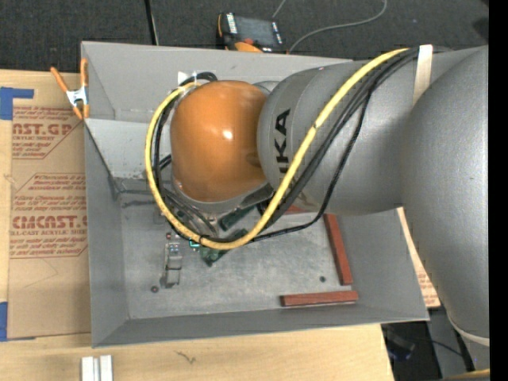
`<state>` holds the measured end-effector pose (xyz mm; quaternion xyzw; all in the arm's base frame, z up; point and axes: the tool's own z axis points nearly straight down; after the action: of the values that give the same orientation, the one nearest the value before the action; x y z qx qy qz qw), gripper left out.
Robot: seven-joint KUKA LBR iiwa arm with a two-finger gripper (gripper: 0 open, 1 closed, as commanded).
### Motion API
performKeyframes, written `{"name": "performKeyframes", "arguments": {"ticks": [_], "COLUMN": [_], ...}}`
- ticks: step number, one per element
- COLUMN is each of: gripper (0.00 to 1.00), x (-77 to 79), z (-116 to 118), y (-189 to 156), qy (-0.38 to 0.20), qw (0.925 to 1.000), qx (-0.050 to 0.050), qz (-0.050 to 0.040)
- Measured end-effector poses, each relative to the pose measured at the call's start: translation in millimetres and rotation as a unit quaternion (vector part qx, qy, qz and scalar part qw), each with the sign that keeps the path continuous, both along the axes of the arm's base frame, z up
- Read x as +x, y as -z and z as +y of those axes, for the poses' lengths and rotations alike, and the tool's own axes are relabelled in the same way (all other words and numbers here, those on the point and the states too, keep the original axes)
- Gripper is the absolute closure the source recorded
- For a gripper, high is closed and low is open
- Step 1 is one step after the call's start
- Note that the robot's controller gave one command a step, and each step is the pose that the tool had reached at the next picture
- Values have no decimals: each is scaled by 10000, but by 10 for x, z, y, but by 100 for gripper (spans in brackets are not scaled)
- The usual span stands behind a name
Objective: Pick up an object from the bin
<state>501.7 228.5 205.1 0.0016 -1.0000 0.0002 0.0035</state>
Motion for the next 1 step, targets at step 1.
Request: {"name": "performKeyframes", "arguments": {"ticks": [1], "gripper": [0], "x": [389], "z": [-623], "y": [662], "qy": [-629], "qw": [9980], "qx": [-3], "qz": [-18]}}
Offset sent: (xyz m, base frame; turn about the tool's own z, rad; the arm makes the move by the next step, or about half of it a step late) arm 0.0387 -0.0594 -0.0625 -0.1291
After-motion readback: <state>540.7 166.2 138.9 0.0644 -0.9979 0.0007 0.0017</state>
